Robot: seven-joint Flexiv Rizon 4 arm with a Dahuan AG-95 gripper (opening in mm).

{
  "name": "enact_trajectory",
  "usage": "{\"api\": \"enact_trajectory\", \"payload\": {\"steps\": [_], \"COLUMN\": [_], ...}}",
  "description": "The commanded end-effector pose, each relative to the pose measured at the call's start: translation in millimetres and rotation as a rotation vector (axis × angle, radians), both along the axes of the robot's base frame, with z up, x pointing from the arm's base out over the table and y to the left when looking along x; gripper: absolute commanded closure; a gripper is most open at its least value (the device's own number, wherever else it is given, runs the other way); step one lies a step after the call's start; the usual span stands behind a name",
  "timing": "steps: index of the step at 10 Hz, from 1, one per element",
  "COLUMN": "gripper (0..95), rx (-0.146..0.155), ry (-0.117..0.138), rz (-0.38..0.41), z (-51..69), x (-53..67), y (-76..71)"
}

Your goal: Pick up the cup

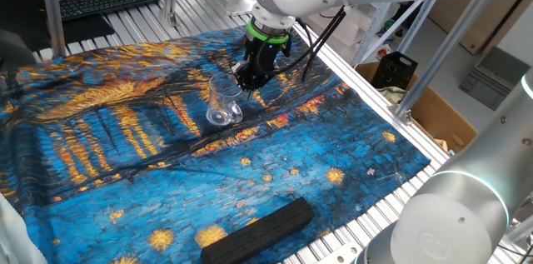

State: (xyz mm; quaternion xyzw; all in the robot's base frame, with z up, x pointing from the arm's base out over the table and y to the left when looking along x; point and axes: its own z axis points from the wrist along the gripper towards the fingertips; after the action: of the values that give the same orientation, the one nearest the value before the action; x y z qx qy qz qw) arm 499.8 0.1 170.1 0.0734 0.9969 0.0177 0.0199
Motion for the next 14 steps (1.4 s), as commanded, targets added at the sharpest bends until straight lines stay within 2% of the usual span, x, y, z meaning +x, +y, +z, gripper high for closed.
{"api": "enact_trajectory", "payload": {"steps": [1,3,7,8,9,11,14], "gripper": [95.0,95.0,19.0,19.0,0.0,0.0,0.0], "rx": [-0.001,-0.001,-0.005,-0.005,-0.005,-0.018,-0.017], "ry": [0.0,0.002,0.005,0.007,0.01,0.014,0.019], "rz": [0.002,-0.004,-0.041,-0.041,-0.052,-0.035,-0.016], "z": [-0.1,-0.1,-0.1,-0.1,-0.1,-0.1,-0.1], "x": [0.2,0.2,0.2,0.2,0.2,0.2,0.2], "y": [-0.1,-0.1,-0.1,-0.1,-0.1,-0.1,-0.1]}}
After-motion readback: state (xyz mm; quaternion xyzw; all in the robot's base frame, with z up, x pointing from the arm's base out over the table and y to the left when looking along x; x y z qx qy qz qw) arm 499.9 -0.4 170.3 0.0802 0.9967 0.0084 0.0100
